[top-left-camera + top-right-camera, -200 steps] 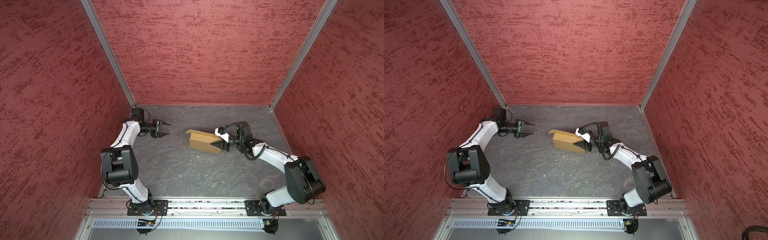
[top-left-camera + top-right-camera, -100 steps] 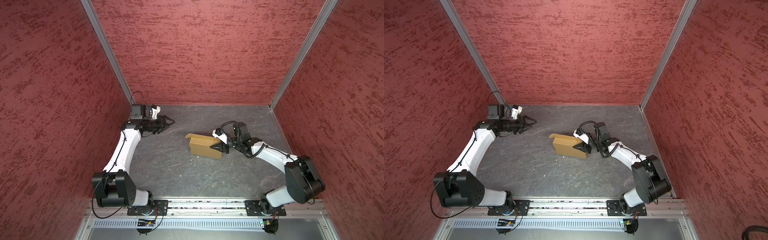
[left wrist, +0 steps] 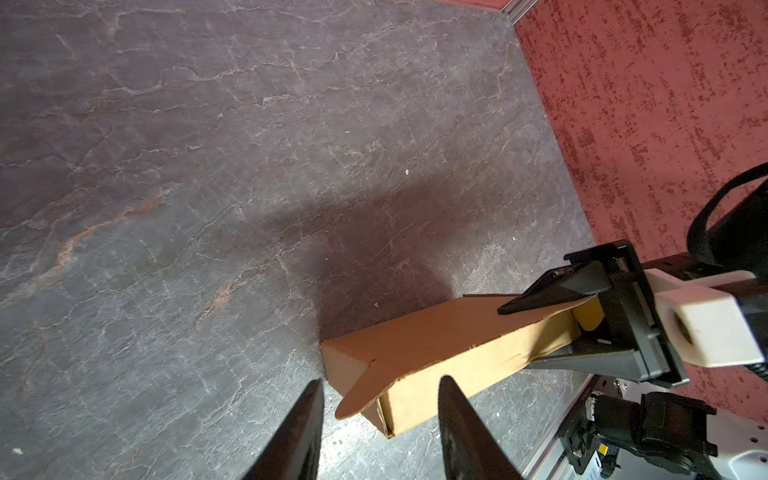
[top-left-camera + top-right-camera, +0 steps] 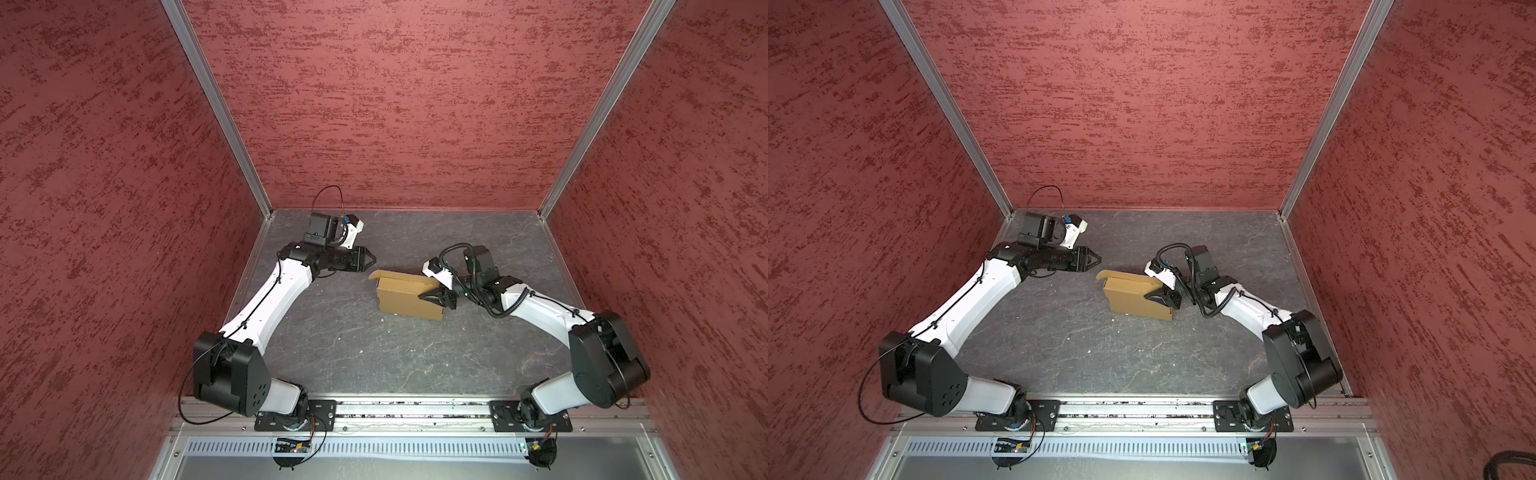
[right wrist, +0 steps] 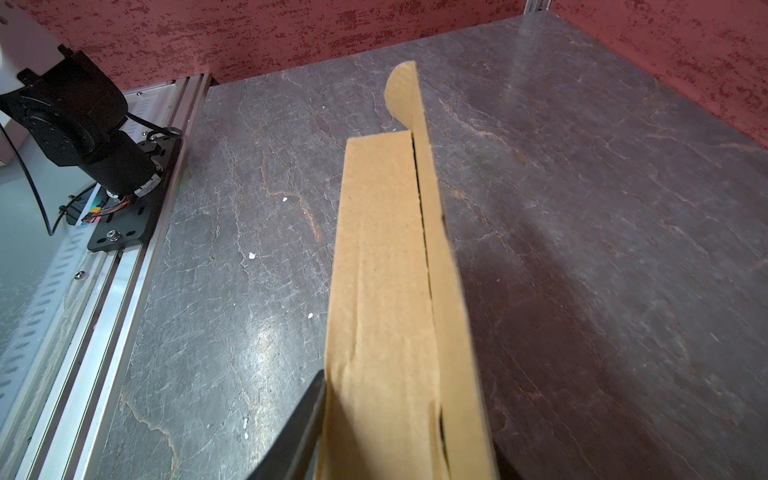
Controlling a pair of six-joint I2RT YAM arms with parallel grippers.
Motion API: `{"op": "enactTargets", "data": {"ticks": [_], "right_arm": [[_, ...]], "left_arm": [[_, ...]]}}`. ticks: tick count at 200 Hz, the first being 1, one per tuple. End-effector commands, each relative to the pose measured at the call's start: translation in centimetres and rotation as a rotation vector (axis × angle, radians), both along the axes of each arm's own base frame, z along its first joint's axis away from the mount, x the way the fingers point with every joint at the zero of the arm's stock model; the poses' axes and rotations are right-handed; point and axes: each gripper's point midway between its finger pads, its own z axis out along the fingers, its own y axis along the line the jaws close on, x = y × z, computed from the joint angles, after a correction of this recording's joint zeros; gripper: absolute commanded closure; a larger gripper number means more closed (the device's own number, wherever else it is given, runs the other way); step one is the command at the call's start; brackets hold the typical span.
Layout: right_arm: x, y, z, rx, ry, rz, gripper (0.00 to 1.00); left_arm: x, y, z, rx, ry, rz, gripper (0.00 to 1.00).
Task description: Fold the paper box
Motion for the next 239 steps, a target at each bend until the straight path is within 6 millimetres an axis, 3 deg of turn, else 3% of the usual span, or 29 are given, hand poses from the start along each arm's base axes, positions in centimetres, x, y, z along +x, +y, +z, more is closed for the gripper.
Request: {"op": "enactTargets", "data": {"ticks": [1, 62, 182, 239], "right_arm": [[-0.3, 0.3, -0.2, 0.001, -0.008, 0.011, 0.75], [-0.1, 0.3, -0.6, -0.007, -0.003, 0.002, 0.76], [-0.1, 0.2, -0.8, -0.014, 0.003, -0.003, 0.76], [0.0, 0.1, -0.8, -0.017, 0.000, -0.013, 0.76]], "left_arm": [[0.1, 0.2, -1.1, 0.074, -0.008, -0.018, 0.56], [-0.9, -1.0, -3.4, 0.131, 0.065, -0.068, 0.62], [-1.4, -1.8, -3.7, 0.128, 0.074, -0.085, 0.64], [-2.0, -2.3, -3.3, 0.096, 0.104, -0.096, 0.73]]}}
